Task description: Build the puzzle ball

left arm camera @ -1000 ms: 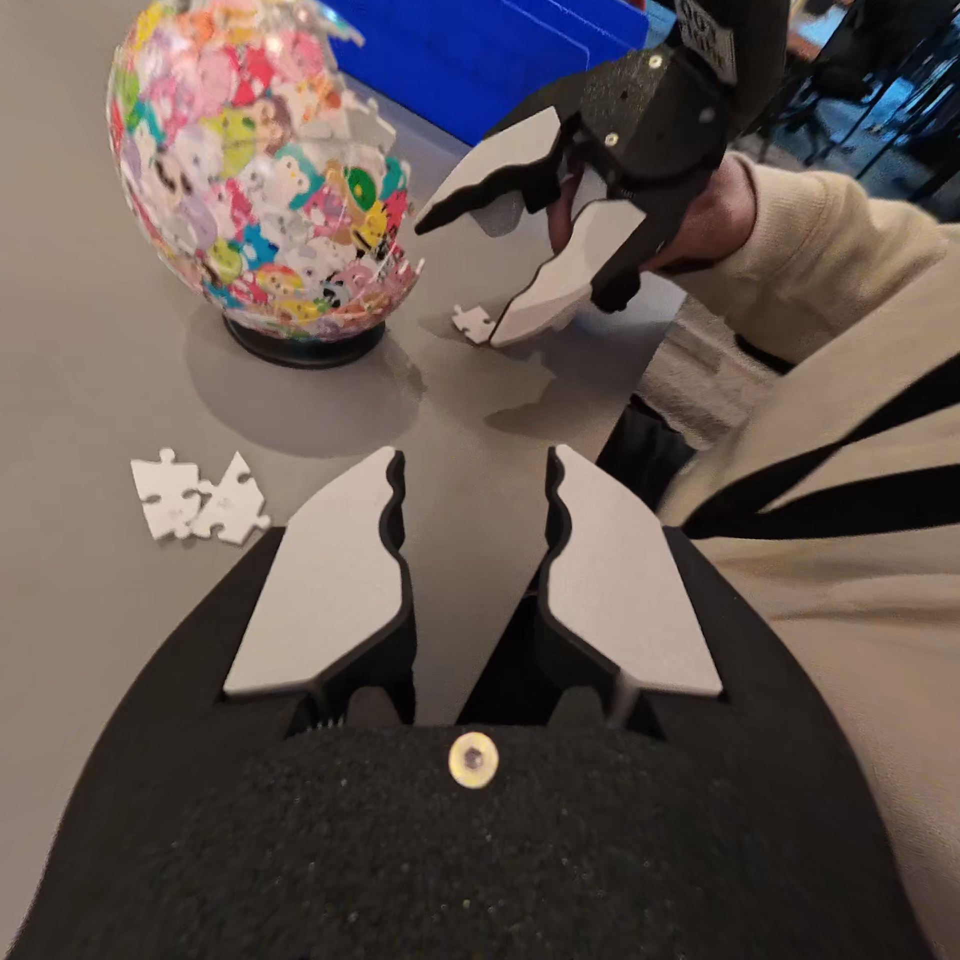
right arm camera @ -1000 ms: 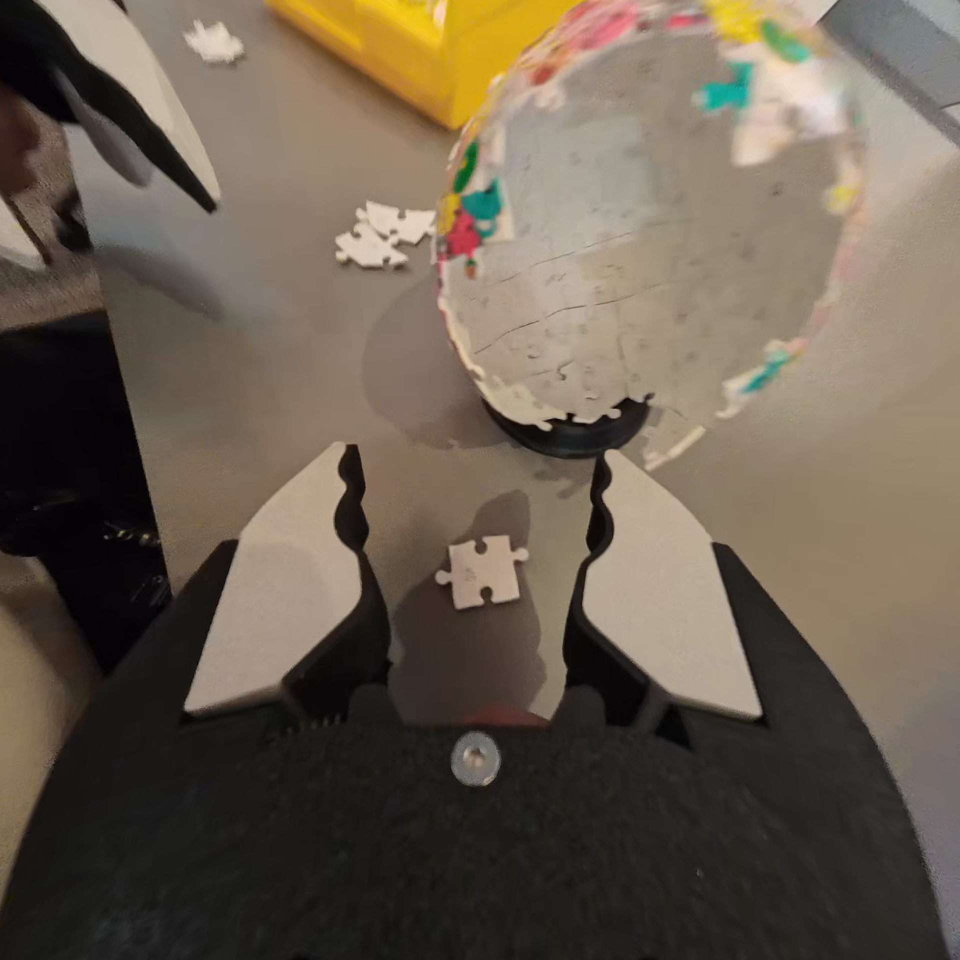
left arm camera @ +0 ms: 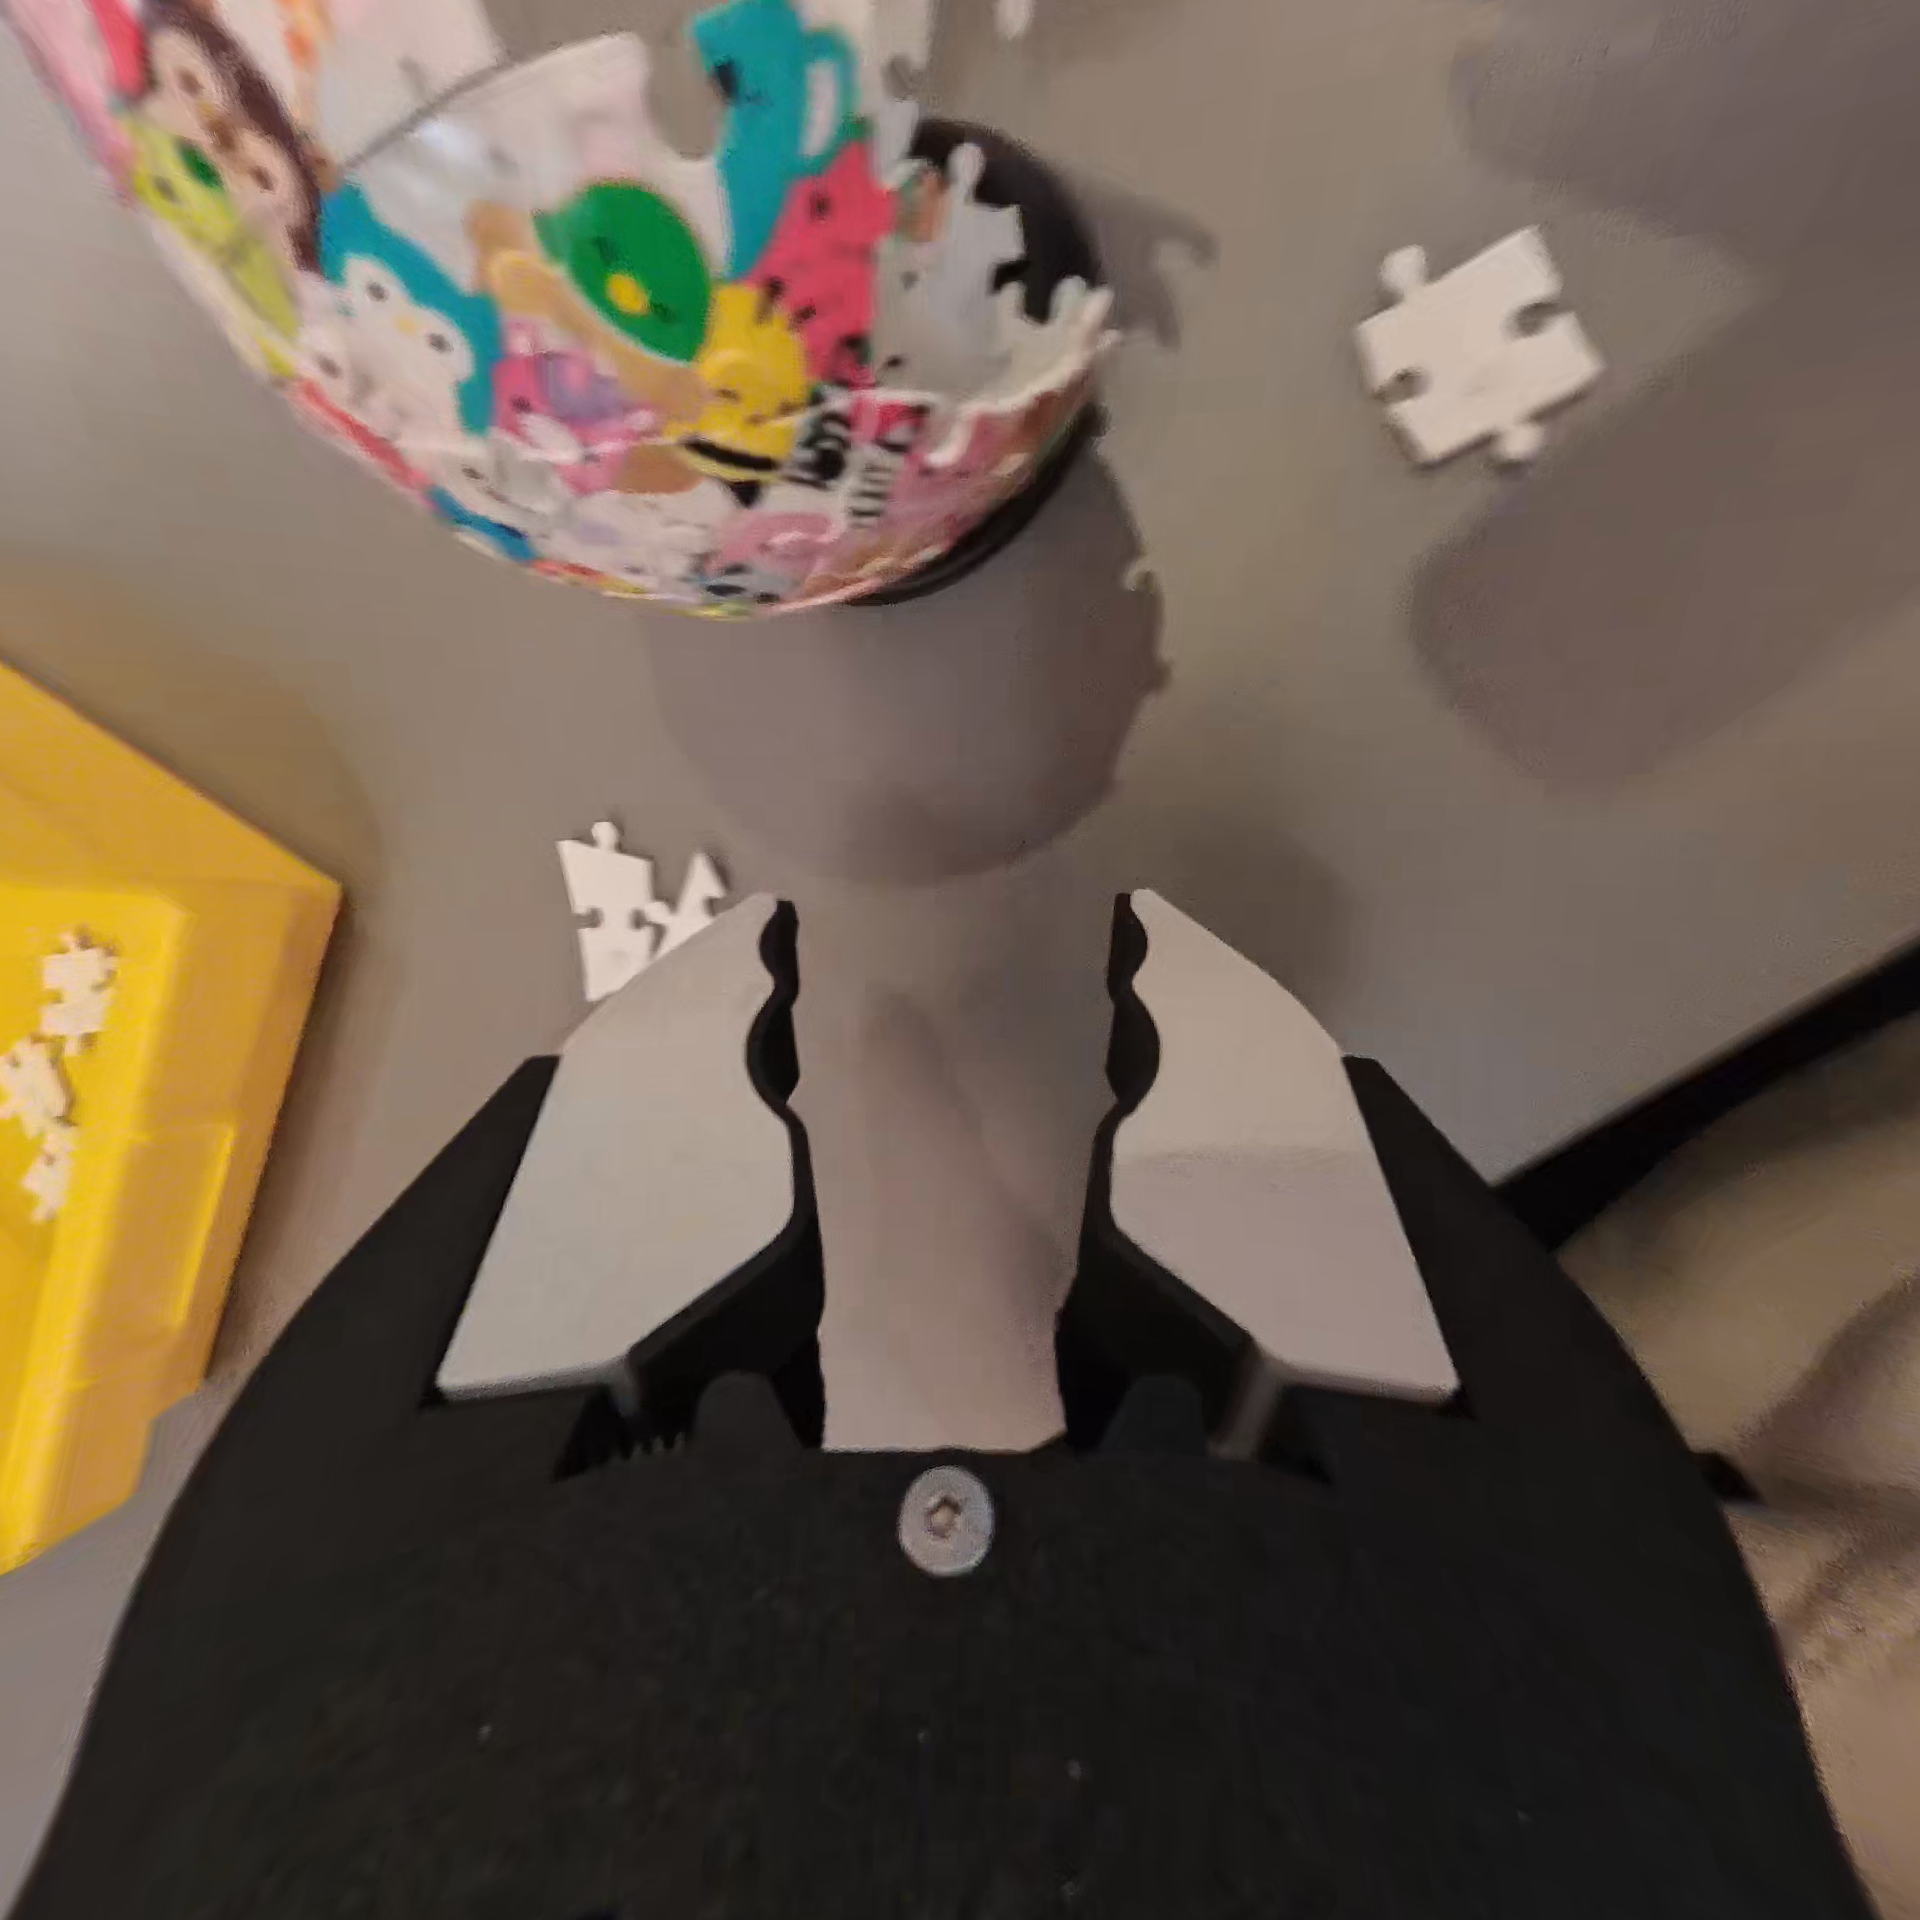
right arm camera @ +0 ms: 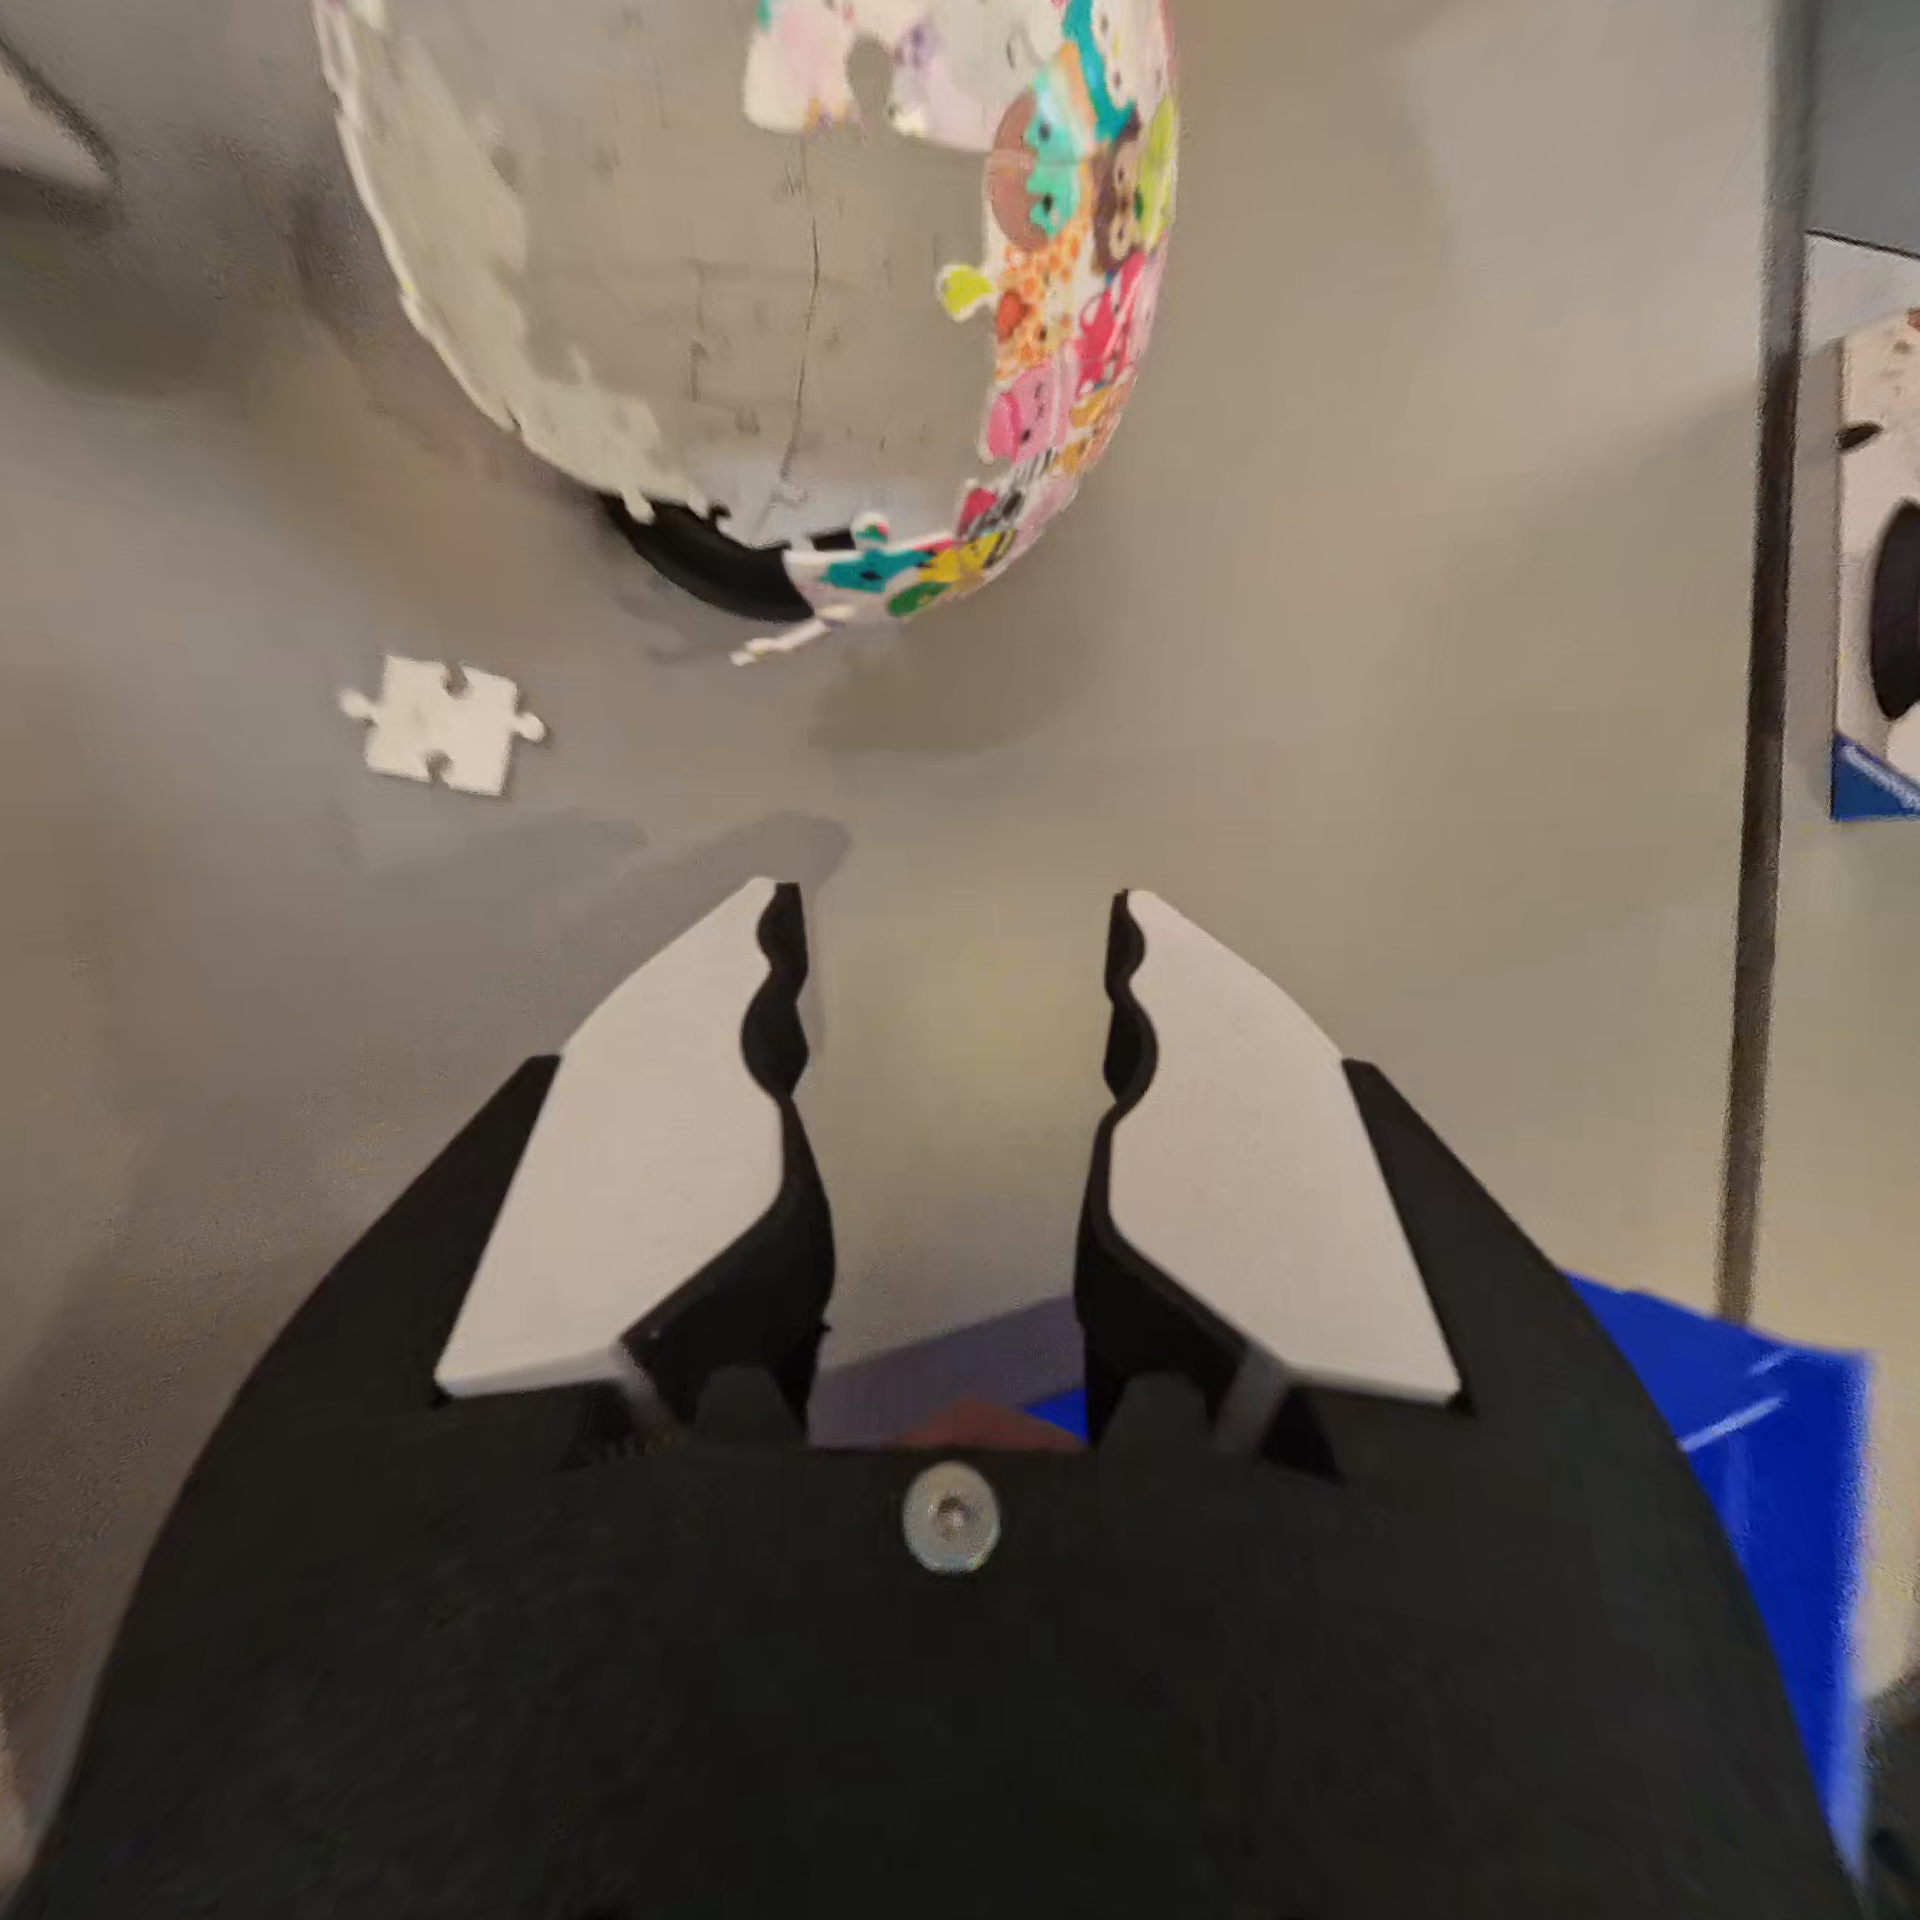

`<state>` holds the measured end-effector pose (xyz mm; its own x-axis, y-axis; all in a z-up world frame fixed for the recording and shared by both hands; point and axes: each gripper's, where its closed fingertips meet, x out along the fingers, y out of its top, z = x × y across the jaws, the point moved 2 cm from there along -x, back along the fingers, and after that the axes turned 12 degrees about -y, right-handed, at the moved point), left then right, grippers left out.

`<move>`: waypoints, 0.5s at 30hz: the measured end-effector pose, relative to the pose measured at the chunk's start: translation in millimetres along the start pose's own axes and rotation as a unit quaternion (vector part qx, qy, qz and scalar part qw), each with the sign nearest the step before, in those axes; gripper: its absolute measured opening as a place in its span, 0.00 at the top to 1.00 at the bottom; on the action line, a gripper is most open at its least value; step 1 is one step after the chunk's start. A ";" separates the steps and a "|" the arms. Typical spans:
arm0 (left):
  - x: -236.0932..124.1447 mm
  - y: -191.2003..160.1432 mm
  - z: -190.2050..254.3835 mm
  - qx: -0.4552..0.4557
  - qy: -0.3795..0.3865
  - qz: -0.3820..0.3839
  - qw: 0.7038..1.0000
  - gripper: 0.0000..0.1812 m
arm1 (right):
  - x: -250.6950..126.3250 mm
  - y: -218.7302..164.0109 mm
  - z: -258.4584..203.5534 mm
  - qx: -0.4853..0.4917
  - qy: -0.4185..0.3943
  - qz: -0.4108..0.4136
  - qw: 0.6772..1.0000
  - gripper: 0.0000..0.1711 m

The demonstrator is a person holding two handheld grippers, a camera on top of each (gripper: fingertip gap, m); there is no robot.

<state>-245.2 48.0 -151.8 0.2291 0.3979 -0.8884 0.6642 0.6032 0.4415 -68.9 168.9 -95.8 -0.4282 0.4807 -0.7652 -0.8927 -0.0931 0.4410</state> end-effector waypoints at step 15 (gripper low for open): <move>4.9 25.3 -45.9 0.038 -0.066 0.027 0.997 0.74 | 68.6 24.2 -11.2 -0.082 0.153 0.026 0.984 0.76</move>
<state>-260.0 96.9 -139.2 0.3546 0.3307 -0.8746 0.6998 0.5265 0.4828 -121.4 189.9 -142.9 -0.4743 0.1891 -0.8598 -0.8681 -0.2629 0.4211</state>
